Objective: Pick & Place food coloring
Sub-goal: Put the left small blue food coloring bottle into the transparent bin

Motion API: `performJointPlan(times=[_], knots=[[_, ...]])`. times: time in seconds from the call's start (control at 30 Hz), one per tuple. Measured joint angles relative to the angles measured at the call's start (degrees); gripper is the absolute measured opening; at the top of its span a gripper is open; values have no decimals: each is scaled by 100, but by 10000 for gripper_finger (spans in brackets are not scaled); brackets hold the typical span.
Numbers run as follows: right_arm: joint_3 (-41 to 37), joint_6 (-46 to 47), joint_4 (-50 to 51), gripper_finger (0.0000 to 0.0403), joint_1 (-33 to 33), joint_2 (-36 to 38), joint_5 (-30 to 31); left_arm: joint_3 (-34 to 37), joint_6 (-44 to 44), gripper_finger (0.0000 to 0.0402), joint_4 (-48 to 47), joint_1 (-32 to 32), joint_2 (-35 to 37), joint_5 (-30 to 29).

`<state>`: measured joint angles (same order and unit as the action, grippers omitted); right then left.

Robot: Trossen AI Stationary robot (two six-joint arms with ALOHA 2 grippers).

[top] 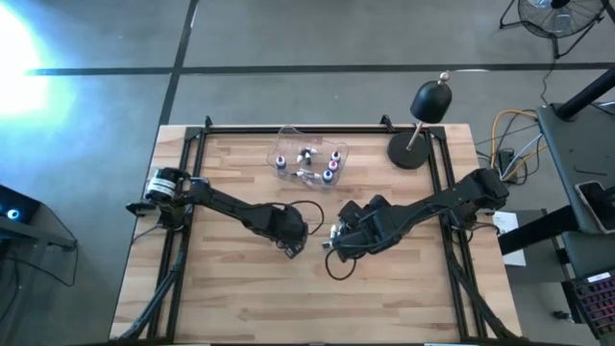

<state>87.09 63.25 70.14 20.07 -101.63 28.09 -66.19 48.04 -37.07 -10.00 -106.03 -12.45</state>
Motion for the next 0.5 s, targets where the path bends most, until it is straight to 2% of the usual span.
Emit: performJointPlan(times=[0.13,0.27,0.37,0.5], knots=[[0,334,8,209,102,112,509,2,-132,34,-125,57,78,-46],[0,658,55,209,140,324,951,-243,-342,37,-305,108,401,-229],[0,763,150,209,132,440,1188,-562,-773,42,-290,186,791,-906],[0,1015,358,209,129,602,1427,-1035,-1729,43,-81,520,1164,-2090]])
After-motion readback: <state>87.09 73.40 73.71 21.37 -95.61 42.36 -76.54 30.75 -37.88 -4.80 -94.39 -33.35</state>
